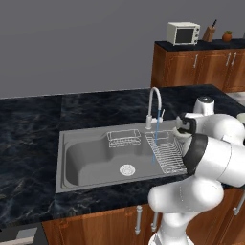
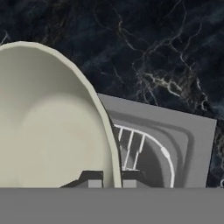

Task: Rinse each bowl for a few seconds and place them down in the sink or on the counter.

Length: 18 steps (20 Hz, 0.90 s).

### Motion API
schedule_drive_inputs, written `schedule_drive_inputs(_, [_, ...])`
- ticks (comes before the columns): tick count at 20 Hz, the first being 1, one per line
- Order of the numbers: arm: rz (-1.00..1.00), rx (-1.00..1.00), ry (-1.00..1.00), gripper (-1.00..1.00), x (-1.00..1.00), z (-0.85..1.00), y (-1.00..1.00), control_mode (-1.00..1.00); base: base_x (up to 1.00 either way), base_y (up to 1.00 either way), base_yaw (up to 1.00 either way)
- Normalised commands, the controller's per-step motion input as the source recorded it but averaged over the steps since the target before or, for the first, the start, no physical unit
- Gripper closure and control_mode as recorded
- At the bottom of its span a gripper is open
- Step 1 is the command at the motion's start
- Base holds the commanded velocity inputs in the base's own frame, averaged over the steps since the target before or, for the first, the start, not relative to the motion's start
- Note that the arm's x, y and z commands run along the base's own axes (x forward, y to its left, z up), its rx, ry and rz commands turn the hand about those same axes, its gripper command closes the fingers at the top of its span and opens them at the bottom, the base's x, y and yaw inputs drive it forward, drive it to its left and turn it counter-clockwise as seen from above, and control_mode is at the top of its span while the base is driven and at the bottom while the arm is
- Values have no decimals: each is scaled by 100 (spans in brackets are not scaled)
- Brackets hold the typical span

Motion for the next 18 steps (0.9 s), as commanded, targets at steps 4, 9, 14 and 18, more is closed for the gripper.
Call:
schedule_drive_inputs(4, [9,6,-2,100,4,-11,22,-100,0,0,0])
schedule_drive_inputs(9, [8,7,-1,100,20,-16,19,-100,0,0,0])
schedule_drive_inputs(14, [5,2,-1,100,30,-3,24,-100,0,0,0])
schedule_drive_inputs(18, [3,0,0,100,35,0,25,-100,0,0,0])
